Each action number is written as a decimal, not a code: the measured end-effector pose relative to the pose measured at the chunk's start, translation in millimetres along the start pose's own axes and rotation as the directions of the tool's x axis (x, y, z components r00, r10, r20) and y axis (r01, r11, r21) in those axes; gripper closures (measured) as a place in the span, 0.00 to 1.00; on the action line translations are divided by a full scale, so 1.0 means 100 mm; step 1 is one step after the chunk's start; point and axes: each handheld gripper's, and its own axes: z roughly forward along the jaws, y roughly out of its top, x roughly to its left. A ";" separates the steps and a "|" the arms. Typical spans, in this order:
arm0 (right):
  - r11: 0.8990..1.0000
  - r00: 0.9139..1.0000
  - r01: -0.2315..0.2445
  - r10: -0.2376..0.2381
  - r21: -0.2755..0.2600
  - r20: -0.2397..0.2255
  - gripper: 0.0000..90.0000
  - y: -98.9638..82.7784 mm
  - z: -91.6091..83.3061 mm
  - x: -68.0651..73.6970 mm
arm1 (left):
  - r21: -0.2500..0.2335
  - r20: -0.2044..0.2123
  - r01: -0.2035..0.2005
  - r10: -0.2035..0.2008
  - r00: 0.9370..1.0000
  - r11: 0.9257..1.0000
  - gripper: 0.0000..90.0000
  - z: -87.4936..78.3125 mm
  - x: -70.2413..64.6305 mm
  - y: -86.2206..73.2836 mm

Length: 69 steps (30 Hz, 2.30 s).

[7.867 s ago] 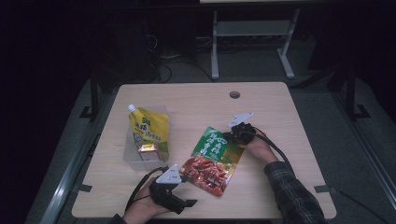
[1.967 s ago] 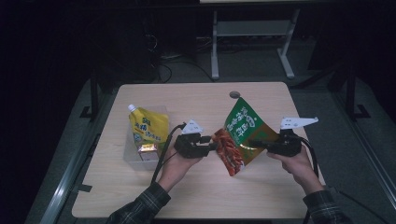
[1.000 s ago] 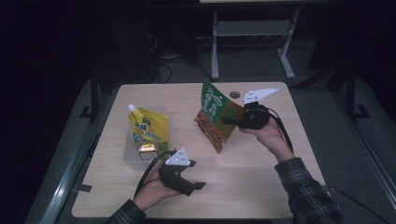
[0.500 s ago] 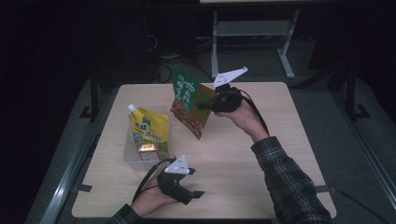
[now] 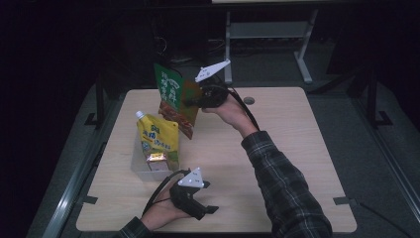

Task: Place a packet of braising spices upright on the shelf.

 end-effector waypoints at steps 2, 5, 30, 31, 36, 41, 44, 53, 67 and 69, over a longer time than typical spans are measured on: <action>1.000 1.000 -0.006 0.006 -0.002 -0.008 1.00 0.02 0.08 0.00 | 0.006 0.004 -0.007 0.007 1.000 1.000 0.17 0.00 0.00 0.00; 1.000 1.000 -0.002 0.002 -0.001 -0.013 1.00 0.05 0.21 -0.02 | 0.005 0.001 -0.008 0.008 1.000 1.000 0.17 0.00 0.00 0.00; 0.992 0.999 -0.019 0.023 0.121 -0.030 0.97 -0.05 0.85 0.09 | 0.013 0.001 -0.007 0.007 1.000 1.000 0.17 0.00 0.02 0.00; 0.992 0.999 -0.017 0.021 0.123 -0.029 0.95 -0.06 0.86 0.09 | 0.014 0.001 -0.008 0.008 1.000 1.000 0.17 0.00 0.02 0.00; 0.995 1.000 -0.028 0.029 0.100 -0.005 0.76 -0.04 0.78 0.09 | 0.009 0.007 0.005 -0.005 1.000 1.000 0.17 0.00 0.02 0.00; 0.995 0.998 -0.054 0.051 0.080 0.034 0.57 -0.08 0.58 0.07 | 0.005 0.010 0.001 -0.001 1.000 1.000 0.17 0.01 0.03 0.00; 0.996 0.997 -0.063 0.059 0.064 0.052 0.51 -0.14 0.43 0.07 | 0.002 0.011 0.008 -0.008 1.000 1.000 0.17 0.01 0.03 0.00; 0.996 0.994 -0.069 0.064 0.051 0.089 0.46 -0.44 -0.04 0.12 | -0.005 0.005 0.010 -0.010 1.000 1.000 0.17 0.00 0.04 0.00; 0.985 0.975 -0.155 0.140 0.070 0.175 0.38 -1.21 -0.63 0.28 | 0.006 -0.013 0.004 -0.004 1.000 1.000 0.17 -0.02 0.08 0.00; 0.984 0.971 -0.163 0.147 0.073 0.187 0.37 -1.31 -0.71 0.33 | -0.004 -0.012 0.014 -0.014 1.000 1.000 0.17 -0.01 0.08 0.00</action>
